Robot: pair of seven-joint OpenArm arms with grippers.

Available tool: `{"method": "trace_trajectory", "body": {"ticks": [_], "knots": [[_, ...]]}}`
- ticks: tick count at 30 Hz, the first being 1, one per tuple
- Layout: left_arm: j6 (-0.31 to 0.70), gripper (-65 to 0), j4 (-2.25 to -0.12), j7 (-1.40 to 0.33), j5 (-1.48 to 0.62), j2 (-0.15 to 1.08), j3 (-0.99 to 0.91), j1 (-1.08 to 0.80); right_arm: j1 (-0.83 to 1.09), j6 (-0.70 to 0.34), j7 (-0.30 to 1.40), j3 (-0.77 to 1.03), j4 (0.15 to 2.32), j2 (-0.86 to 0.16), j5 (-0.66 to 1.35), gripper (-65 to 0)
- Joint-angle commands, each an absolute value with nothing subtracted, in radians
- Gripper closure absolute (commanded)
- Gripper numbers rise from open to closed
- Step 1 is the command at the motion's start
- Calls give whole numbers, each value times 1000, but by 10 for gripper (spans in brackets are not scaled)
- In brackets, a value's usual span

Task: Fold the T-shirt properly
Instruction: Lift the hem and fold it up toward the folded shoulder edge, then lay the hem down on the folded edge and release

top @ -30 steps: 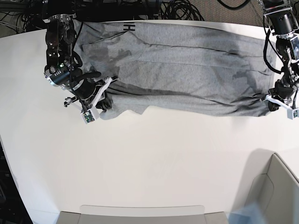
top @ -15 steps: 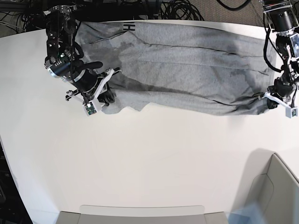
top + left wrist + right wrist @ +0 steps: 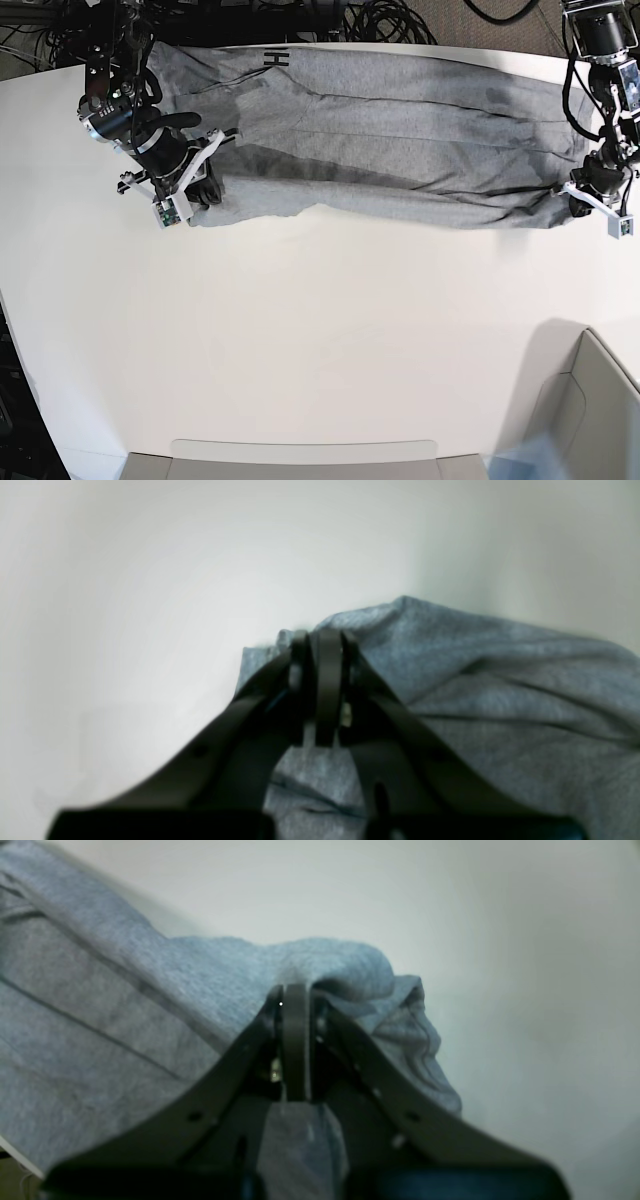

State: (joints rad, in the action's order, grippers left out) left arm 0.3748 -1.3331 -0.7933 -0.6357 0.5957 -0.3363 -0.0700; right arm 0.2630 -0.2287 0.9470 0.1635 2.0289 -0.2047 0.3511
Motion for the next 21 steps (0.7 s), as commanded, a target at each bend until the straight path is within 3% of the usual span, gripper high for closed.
{"method": "trace_trajectory", "body": {"ticks": [1, 12, 21], "knots": [[378, 0, -1356, -773, -645, 621, -348, -54, 265, -232, 928, 168, 2055, -209, 361, 0], [378, 0, -1437, -834, -644, 621, -366, -124, 312, -232, 928, 170, 2064, -213, 369, 0], [378, 0, -1446, -883, -644, 619, -433, -145, 328, -232, 1053, 335, 2066, -259, 648, 0]]}}
